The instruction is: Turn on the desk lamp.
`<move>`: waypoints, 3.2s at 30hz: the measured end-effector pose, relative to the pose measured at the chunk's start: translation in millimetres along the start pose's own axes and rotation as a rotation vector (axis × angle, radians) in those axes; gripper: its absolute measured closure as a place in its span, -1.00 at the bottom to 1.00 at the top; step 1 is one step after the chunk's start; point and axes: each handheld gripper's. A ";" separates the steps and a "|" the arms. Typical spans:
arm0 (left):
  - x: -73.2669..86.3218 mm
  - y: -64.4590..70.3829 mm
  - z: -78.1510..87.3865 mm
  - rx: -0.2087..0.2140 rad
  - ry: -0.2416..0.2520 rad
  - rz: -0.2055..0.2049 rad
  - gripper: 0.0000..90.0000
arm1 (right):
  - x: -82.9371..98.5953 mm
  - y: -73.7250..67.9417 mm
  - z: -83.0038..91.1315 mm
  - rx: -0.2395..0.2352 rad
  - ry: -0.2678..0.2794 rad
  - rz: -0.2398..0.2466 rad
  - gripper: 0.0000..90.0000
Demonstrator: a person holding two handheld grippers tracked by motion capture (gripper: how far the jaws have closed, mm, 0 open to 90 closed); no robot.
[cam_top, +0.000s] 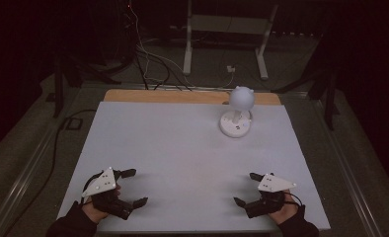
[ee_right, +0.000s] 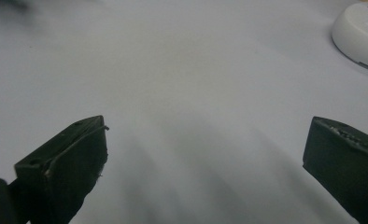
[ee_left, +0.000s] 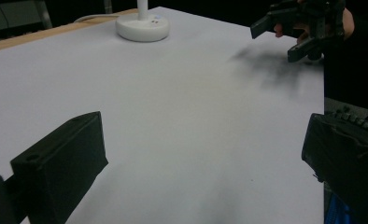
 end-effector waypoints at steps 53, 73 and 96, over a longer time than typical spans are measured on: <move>-0.3 0.5 -1.7 0.008 -0.001 0.004 -0.99 | -62.3 4.2 -1.8 -0.038 -0.016 -0.019 -1.00; -0.6 0.8 -1.4 0.008 0.002 0.002 -0.99 | -90.5 14.4 -8.7 -0.011 0.004 0.012 -1.00; -0.4 1.0 -2.1 0.009 -0.002 0.003 -0.99 | -114.7 36.9 -18.4 0.026 0.010 0.007 -1.00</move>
Point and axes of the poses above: each handheld gripper's, and its own axes: z roughly backward along the jaws, x roughly out of its underside, y roughly to its right, and after that the axes turned 9 degrees about z, right-handed
